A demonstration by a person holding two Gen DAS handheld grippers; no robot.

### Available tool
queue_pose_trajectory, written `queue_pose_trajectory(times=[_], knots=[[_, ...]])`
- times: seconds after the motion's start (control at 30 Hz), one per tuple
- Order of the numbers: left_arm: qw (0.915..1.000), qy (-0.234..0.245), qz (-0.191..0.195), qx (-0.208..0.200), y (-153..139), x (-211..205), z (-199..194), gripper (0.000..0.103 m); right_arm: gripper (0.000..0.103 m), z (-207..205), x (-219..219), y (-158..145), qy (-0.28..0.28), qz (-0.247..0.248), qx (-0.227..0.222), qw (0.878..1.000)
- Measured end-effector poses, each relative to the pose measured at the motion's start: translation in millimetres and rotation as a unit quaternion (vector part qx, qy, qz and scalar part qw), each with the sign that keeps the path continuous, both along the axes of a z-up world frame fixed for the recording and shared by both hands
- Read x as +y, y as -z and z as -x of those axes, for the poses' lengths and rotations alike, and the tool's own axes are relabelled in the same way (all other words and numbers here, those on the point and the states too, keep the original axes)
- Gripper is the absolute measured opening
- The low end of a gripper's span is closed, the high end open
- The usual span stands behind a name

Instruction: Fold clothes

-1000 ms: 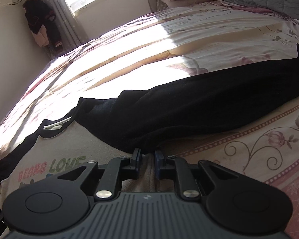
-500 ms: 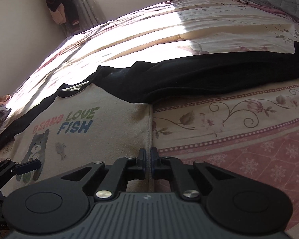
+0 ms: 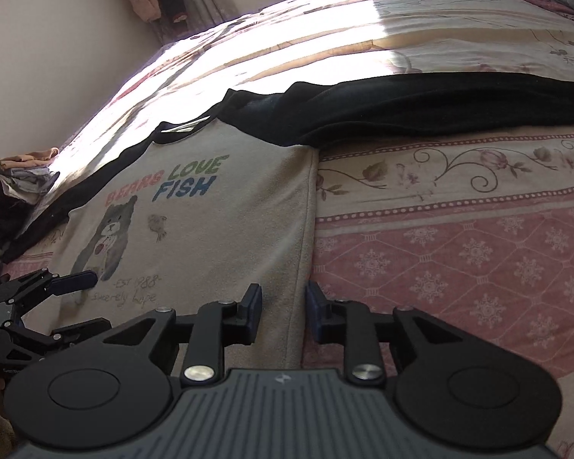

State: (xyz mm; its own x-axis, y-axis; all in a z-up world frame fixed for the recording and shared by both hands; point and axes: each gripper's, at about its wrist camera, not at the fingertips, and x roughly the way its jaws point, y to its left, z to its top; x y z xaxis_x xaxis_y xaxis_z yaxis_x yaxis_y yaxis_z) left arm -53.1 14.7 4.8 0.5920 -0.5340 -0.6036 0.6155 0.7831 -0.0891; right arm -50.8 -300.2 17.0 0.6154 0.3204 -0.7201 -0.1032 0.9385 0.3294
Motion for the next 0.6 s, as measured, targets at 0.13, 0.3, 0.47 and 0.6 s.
queue_pose_trajectory(times=[0.13,0.3,0.47,0.6], knots=[[0.9984,0.037,-0.038,-0.019,-1,5,16,0.081,0.013,17,-6,-2,-0.042,0.019,0.006,0.999],[0.9972,0.058,-0.047,0.011,-8,13,9,0.082,0.018,24,-29,-4,-0.027,-0.023,0.033,0.999],[0.9987,0.031,-0.032,0.022,-22,8,-7,0.084,0.036,13,-49,-16,0.033,-0.065,0.032,0.997],[0.9993,0.003,-0.033,0.017,-27,-9,-23,0.084,0.041,-6,-63,-25,0.095,-0.067,0.032,0.993]])
